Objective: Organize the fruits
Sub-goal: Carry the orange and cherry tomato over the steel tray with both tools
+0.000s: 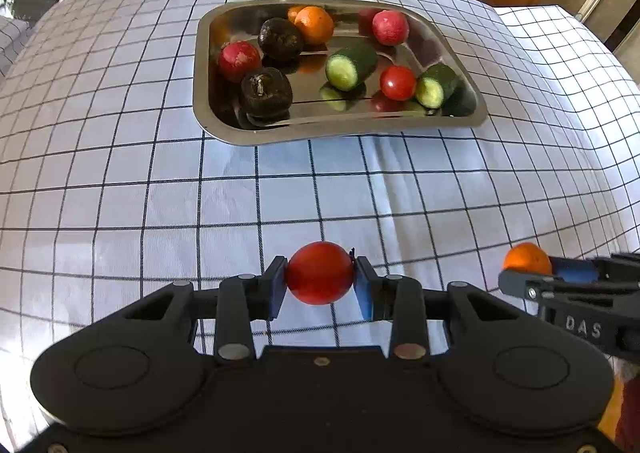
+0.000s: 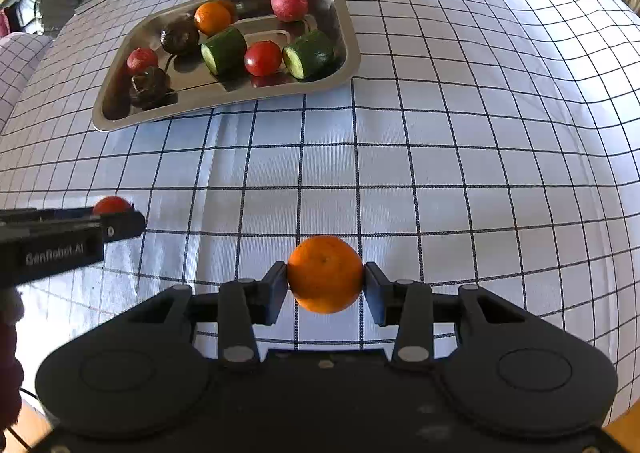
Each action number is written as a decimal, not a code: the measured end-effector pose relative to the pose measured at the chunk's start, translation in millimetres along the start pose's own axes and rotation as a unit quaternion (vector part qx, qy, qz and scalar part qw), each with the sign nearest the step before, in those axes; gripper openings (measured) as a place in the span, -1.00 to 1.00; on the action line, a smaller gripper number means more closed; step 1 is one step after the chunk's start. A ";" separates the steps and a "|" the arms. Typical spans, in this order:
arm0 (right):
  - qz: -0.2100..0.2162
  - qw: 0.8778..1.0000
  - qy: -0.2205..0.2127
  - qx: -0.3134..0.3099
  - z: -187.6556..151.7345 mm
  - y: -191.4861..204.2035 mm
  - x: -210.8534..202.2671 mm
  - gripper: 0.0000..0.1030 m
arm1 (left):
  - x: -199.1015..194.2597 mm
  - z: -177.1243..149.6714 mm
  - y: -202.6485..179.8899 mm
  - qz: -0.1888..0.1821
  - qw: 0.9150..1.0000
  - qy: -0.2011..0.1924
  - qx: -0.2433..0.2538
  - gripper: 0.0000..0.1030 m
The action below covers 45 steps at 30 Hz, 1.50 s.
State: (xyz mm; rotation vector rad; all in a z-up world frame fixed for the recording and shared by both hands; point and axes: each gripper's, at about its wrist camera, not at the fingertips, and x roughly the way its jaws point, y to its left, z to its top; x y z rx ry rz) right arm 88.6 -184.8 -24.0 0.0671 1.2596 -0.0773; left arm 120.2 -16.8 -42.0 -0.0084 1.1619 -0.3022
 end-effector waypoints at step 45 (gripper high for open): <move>0.099 0.991 -0.093 -0.012 94.5 -23.2 -32.9 -0.16 | -37.5 81.6 -39.1 0.084 0.995 -0.045 -0.021 -0.14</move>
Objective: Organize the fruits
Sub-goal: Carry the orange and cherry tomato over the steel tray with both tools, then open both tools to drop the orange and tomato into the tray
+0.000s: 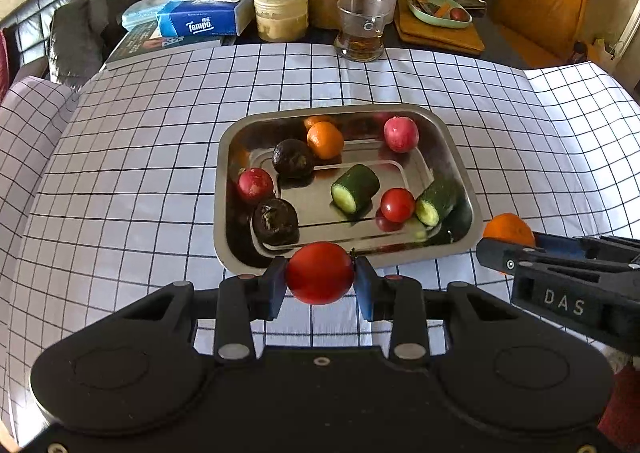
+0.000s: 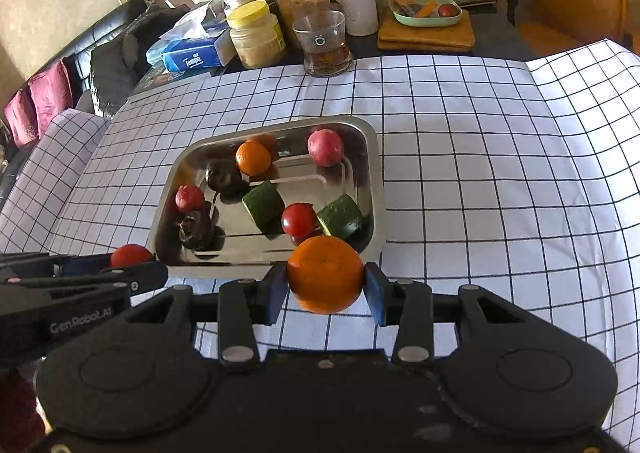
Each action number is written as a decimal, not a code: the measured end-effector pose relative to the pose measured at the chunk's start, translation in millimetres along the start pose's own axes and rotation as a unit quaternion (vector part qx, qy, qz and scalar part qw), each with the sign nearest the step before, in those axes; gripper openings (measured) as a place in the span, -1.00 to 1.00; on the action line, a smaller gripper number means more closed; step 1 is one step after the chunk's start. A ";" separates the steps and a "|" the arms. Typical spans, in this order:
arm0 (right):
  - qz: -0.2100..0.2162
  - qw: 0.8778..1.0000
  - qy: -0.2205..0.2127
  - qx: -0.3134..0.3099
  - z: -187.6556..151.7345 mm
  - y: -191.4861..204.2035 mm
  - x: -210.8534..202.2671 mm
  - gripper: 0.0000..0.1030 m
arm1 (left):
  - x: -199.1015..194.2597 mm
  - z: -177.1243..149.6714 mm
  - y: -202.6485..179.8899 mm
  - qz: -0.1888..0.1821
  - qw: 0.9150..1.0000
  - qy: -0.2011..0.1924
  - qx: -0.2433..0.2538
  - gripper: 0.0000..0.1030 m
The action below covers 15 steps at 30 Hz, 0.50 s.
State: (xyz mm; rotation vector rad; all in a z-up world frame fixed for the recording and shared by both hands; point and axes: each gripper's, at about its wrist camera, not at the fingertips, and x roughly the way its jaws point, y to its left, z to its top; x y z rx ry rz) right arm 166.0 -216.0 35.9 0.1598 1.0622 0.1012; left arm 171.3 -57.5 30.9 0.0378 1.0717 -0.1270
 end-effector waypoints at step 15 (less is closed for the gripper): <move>-0.009 1.000 0.019 0.005 32.6 9.0 36.2 -0.16 | 44.0 19.8 10.9 -0.031 0.999 0.034 -0.010 -0.14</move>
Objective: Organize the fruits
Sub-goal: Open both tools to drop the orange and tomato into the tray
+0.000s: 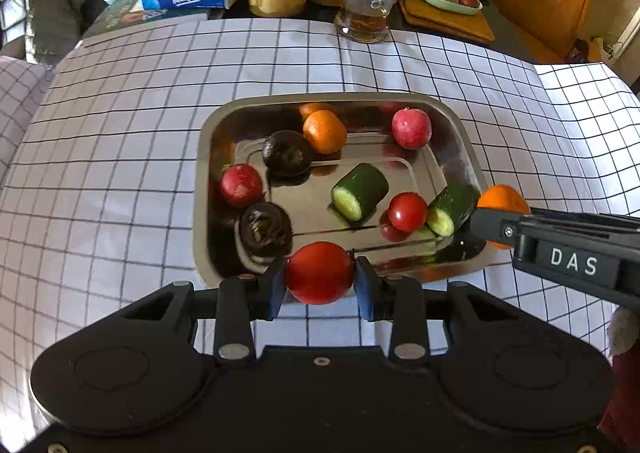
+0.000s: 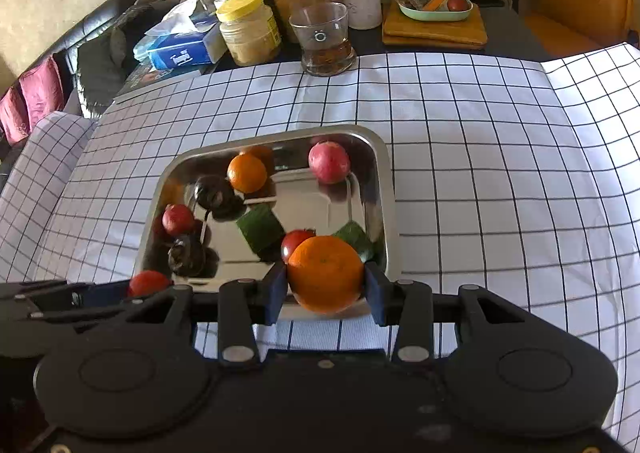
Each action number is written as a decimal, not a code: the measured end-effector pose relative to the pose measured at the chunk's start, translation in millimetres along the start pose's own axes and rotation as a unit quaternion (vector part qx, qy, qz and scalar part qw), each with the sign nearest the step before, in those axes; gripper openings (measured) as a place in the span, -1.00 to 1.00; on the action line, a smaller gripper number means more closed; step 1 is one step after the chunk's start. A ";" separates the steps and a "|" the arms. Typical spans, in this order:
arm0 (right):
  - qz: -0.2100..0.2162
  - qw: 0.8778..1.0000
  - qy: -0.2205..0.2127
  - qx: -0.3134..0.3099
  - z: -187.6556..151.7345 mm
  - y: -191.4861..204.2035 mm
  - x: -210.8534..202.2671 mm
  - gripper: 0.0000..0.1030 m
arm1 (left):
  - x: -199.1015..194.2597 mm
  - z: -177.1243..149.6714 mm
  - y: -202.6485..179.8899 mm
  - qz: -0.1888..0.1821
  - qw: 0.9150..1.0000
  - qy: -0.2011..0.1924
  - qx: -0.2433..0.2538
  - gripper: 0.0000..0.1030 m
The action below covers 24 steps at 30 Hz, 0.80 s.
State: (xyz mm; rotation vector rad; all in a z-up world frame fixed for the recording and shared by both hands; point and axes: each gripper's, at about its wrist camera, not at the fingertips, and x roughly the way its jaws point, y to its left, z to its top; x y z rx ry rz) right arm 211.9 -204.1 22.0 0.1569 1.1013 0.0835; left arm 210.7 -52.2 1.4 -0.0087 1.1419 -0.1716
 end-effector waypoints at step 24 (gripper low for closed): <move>-0.006 0.999 -0.018 -0.029 54.7 16.7 40.1 -0.15 | 24.0 21.0 7.0 0.001 1.000 -0.006 0.009 -0.12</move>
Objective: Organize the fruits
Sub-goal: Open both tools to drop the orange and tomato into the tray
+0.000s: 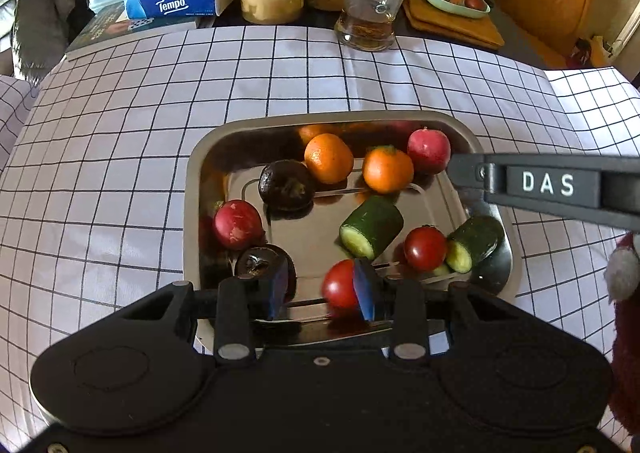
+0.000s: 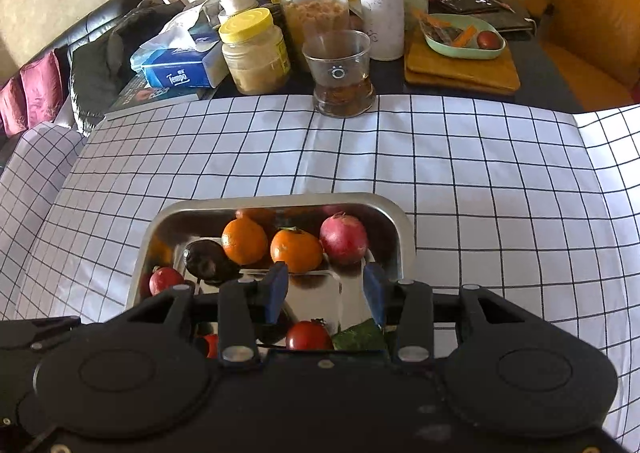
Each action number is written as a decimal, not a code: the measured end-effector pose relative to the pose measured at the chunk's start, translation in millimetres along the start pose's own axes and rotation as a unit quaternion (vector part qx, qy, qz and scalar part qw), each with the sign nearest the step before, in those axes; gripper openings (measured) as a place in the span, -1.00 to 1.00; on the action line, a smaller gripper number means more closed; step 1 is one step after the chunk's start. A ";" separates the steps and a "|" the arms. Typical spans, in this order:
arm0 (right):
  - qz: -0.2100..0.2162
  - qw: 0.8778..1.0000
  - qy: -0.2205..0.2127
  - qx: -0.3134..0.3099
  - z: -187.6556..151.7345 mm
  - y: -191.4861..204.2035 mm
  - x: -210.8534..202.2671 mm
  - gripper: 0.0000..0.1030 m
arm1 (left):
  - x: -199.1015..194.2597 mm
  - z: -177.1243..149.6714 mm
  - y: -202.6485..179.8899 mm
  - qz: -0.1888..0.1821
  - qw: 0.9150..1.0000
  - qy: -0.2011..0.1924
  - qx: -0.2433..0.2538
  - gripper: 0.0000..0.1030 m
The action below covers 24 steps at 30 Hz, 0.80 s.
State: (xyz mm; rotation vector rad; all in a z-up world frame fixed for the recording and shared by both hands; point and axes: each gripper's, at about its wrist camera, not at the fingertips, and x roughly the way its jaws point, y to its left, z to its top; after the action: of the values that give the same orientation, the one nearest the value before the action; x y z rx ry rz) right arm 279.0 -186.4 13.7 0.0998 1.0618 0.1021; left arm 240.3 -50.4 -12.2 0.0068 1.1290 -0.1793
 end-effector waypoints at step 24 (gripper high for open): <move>-0.008 1.000 -0.004 -0.002 -54.6 -1.1 -42.8 -0.15 | -46.3 -38.5 2.7 0.053 0.998 -0.040 -0.010 -0.13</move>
State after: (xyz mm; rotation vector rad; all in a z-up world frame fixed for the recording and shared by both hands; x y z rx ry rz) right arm 210.5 -191.4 24.2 0.0881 1.0551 0.0897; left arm 186.9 -37.5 12.7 0.0405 1.0485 -0.0731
